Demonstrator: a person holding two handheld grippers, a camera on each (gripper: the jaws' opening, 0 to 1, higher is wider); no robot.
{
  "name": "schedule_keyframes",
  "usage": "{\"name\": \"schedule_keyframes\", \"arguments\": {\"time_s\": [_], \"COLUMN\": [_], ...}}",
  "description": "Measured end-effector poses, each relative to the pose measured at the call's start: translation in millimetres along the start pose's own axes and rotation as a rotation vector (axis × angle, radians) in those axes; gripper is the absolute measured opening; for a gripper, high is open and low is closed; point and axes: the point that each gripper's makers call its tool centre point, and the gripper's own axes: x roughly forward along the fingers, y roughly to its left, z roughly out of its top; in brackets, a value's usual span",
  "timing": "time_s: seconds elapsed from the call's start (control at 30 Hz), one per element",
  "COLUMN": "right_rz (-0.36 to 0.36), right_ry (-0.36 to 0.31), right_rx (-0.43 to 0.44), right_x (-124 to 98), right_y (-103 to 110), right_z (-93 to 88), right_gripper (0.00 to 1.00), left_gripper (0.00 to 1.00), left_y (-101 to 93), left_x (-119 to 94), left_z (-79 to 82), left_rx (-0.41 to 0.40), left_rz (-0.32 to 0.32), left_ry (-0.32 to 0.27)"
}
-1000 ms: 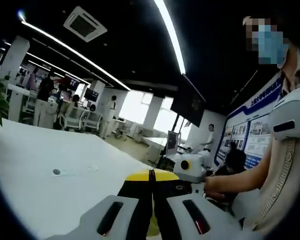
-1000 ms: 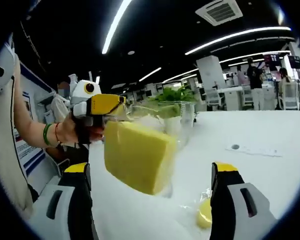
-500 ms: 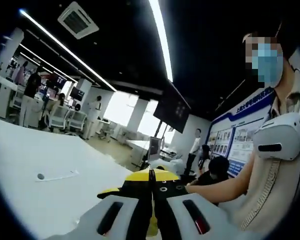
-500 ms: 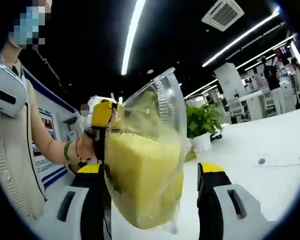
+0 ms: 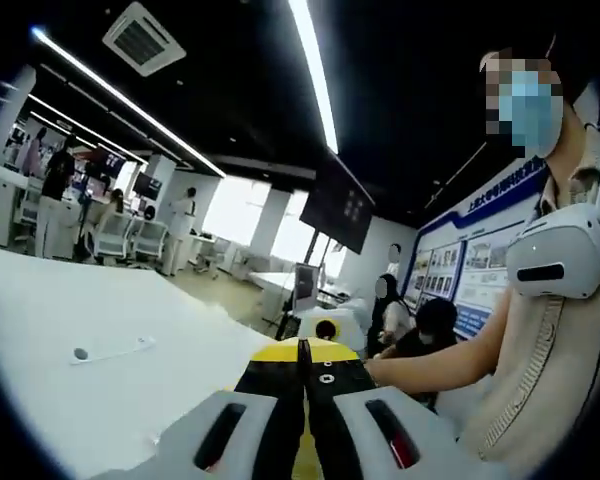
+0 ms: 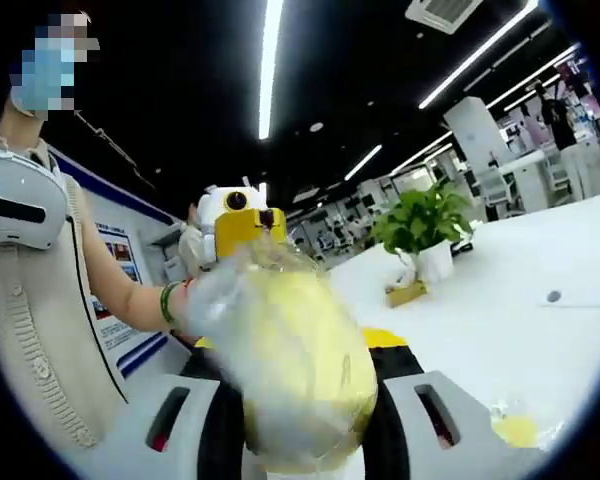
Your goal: Compare the silicone blocks by pressing each to a similar depth, holding the contact briefly, and releasing to observe deformation and rebound differences across the visible hardness samples.
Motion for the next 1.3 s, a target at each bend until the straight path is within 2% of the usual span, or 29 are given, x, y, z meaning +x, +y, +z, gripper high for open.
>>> {"name": "schedule_keyframes", "arguments": {"time_s": [0.07, 0.17, 0.27, 0.33, 0.43, 0.47, 0.8, 0.83, 0.87, 0.9, 0.93, 1.0, 1.13, 1.3], "right_rz": [-0.02, -0.082, -0.105, -0.139, -0.183, -0.201, -0.214, -0.224, -0.22, -0.199, -0.21, -0.184, -0.167, -0.168], "right_ry": [0.0, 0.044, 0.072, 0.11, 0.125, 0.112, 0.104, 0.099, 0.098, 0.095, 0.083, 0.064, 0.026, 0.029], "right_rx": [0.016, -0.002, 0.006, 0.057, 0.131, 0.139, 0.162, 0.144, 0.146, 0.196, 0.175, 0.204, 0.227, 0.217], "right_x": [-1, -3, -4, -5, -3, -2, 1, 1, 1, 2, 1, 2, 3, 1], "right_y": [-4, -15, -20, -24, -29, -31, -31, -32, -32, -30, -32, -28, -24, -22], "right_z": [-1.0, -10.2, -16.2, -22.3, -26.2, -24.5, -28.3, -28.0, -28.3, -28.7, -27.2, -25.2, -20.3, -22.0], "right_gripper": [0.32, 0.29, 0.27, 0.26, 0.23, 0.22, 0.12, 0.12, 0.12, 0.11, 0.11, 0.11, 0.1, 0.1], "left_gripper": [0.0, 0.0, 0.0, 0.0, 0.0, 0.0, 0.0, 0.0, 0.0, 0.0, 0.0, 0.0, 0.0, 0.0], "left_y": [3.9, 11.7, 15.1, 19.2, 26.5, 28.9, 34.3, 33.8, 33.5, 33.2, 32.9, 31.1, 29.6, 27.1], "left_x": [-1, -2, -2, -3, -3, -3, -5, -6, -6, -6, -6, -6, -5, -4], "left_z": [-1.8, -9.6, -15.8, -20.6, -24.4, -24.5, -29.5, -29.6, -30.0, -30.5, -29.4, -29.0, -24.5, -26.9], "left_rx": [0.019, 0.03, 0.028, 0.033, 0.023, 0.024, 0.01, 0.011, 0.006, 0.009, 0.024, 0.035, 0.008, 0.021], "left_rz": [0.006, 0.018, 0.022, 0.037, 0.065, 0.075, 0.093, 0.092, 0.092, 0.093, 0.093, 0.087, 0.075, 0.06], "left_ry": [0.01, 0.041, 0.06, 0.073, 0.075, 0.065, 0.05, 0.046, 0.045, 0.043, 0.03, 0.018, -0.022, -0.023]}}
